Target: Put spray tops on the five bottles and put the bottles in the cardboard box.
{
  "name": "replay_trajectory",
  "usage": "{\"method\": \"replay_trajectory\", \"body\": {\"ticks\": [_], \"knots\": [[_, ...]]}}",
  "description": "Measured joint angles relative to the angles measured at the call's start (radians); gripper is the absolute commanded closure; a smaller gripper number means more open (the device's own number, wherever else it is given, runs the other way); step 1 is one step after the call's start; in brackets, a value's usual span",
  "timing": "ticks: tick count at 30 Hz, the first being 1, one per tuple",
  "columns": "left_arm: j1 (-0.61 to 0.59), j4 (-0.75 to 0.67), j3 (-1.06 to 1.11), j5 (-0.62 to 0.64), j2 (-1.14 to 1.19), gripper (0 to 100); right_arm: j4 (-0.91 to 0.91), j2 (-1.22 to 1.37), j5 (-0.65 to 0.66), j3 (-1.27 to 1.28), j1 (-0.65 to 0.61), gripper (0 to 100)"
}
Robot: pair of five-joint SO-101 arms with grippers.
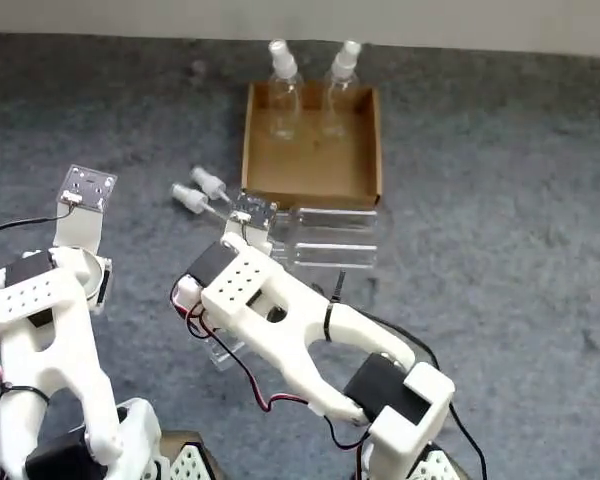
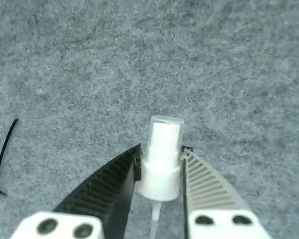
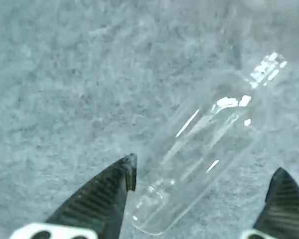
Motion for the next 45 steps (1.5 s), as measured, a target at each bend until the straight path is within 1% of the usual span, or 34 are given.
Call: {"method": "replay_trajectory", "body": {"ticks": [2, 5, 6, 8, 10, 13, 16, 18, 21, 24, 26, 27, 29, 33, 36, 38, 42, 45], "knots": [[0.0, 0.0, 0.0, 0.0, 0.0, 99, -0.003, 0.0, 0.0, 0.0, 0.0, 69.3], [0.0, 0.0, 0.0, 0.0, 0.0, 99, -0.003, 0.0, 0.0, 0.0, 0.011, 80.2], [0.0, 0.0, 0.0, 0.0, 0.0, 99, -0.003, 0.0, 0.0, 0.0, 0.018, 81.9], [0.0, 0.0, 0.0, 0.0, 0.0, 99, -0.003, 0.0, 0.008, 0.0, 0.032, 82.6], [0.0, 0.0, 0.0, 0.0, 0.0, 99, -0.003, 0.0, 0.051, 0.0, 0.046, 82.7], [0.0, 0.0, 0.0, 0.0, 0.0, 99, -0.003, -0.002, 0.081, 0.015, 0.074, 82.8], [0.0, 0.0, 0.0, 0.0, 0.0, 99, 0.014, -0.008, 0.104, 0.034, 0.133, 82.9], [0.0, 0.0, 0.0, 0.0, 0.0, 99, 0.048, -0.009, 0.16, 0.034, 0.189, 82.9], [0.0, 0.0, 0.0, 0.0, 0.0, 99, 0.144, -0.009, 0.299, 0.034, 0.27, 82.9], [0.0, 0.0, 0.0, 0.0, 0.0, 99, 0.261, -0.008, 0.546, 0.035, 0.367, 82.9], [0.0, 0.0, 0.0, 0.0, 0.0, 99, 0.305, -0.008, 0.721, 0.041, 0.436, 82.9], [0.0, 0.0, 0.0, 0.0, 0.0, 99, 0.318, -0.008, 0.792, 0.044, 0.471, 82.9], [0.0, 0.0, 0.0, 0.0, 0.0, 99, 0.339, -0.006, 0.893, 0.046, 0.526, 82.9], [0.0, 0.0, 0.0, 0.0, 0.0, 99, 0.41, -0.006, 1.085, 0.046, 0.563, 83.0], [0.0, 0.0, 0.0, 0.0, 0.0, 99, 0.437, -0.006, 1.241, 0.046, 0.592, 86.5], [0.0, 0.0, 0.0, 0.0, 0.0, 99, 0.445, -0.006, 1.363, 0.046, 0.641, 88.2], [-0.006, 0.0, 0.0, 0.0, 0.0, 99, 0.448, -0.008, 1.522, 0.044, 0.825, 88.6], [-0.011, 0.026, 0.0, 0.0, 0.0, 99, 0.427, -0.008, 1.669, 0.044, 0.977, 88.6]]}}
